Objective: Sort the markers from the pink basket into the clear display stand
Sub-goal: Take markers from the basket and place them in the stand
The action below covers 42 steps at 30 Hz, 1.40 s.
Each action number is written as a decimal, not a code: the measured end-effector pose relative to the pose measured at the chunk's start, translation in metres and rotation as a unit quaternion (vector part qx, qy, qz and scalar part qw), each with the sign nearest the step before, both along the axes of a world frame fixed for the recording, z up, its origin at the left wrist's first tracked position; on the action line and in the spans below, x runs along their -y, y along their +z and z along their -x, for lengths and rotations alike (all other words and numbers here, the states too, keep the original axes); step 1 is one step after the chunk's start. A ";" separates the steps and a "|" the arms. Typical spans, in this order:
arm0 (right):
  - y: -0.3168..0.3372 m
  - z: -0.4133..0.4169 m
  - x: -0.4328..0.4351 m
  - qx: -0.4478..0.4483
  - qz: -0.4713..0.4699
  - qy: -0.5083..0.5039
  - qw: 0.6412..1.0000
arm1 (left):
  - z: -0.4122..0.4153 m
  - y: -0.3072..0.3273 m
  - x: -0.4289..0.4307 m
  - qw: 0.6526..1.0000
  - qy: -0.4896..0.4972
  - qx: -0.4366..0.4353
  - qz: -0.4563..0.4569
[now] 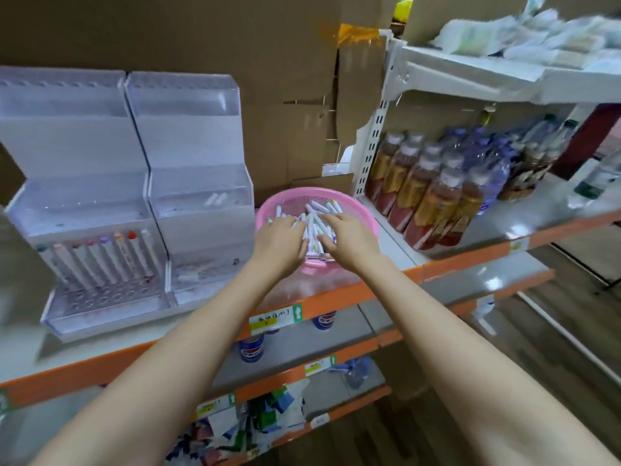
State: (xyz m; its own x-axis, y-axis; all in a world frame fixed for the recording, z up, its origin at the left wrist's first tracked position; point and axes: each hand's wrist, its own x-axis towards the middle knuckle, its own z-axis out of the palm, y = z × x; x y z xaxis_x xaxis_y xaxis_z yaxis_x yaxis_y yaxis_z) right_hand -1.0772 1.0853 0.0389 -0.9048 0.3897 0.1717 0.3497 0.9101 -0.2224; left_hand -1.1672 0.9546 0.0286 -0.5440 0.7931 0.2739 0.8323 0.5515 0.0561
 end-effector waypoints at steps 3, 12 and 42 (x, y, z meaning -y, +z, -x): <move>0.000 0.010 -0.017 0.039 -0.005 -0.006 0.999 | 0.010 -0.004 -0.019 0.999 0.035 0.029 0.027; -0.012 0.048 -0.035 0.081 0.026 -0.014 0.996 | 0.027 -0.010 -0.050 0.989 0.073 0.098 0.082; 0.019 0.028 -0.021 -0.122 0.395 0.039 0.910 | 0.007 0.013 -0.022 0.876 0.023 0.331 -0.351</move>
